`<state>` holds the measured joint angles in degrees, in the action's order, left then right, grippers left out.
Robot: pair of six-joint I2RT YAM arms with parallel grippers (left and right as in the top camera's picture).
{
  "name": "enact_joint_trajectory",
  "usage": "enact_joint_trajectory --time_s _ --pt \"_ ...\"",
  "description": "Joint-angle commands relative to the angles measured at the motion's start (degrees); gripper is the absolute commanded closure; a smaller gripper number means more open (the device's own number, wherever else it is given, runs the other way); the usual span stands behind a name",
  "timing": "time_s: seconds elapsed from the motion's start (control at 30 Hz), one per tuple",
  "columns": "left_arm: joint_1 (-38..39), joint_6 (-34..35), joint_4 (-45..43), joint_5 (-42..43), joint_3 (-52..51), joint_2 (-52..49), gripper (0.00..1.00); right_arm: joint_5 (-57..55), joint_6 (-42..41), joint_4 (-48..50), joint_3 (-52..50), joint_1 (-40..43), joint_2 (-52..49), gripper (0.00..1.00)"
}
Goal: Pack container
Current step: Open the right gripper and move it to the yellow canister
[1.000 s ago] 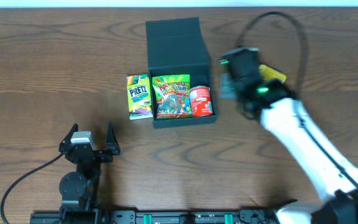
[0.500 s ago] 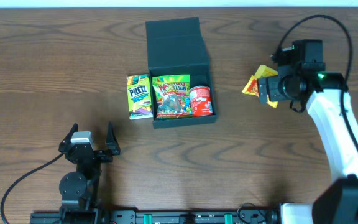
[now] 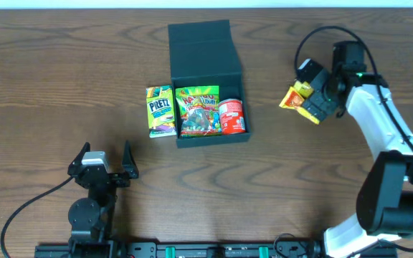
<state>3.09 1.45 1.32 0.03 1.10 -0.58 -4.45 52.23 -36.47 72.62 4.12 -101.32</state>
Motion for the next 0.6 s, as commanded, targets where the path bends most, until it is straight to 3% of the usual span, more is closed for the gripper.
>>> enact_joint_trajectory --time_s 0.0,0.23,0.57 --pt "-0.24 -0.2 3.04 -0.44 -0.85 0.35 0.04 3.21 3.02 -2.16 3.39 2.12 0.26 0.01" --pt "-0.24 -0.2 3.04 -0.44 -0.83 0.35 0.05 12.11 7.26 -4.09 6.6 4.68 -2.14 0.01" --pt "-0.24 -0.2 3.04 -0.42 -0.85 0.37 0.05 13.05 7.91 -13.25 19.74 5.55 -13.31 0.01"
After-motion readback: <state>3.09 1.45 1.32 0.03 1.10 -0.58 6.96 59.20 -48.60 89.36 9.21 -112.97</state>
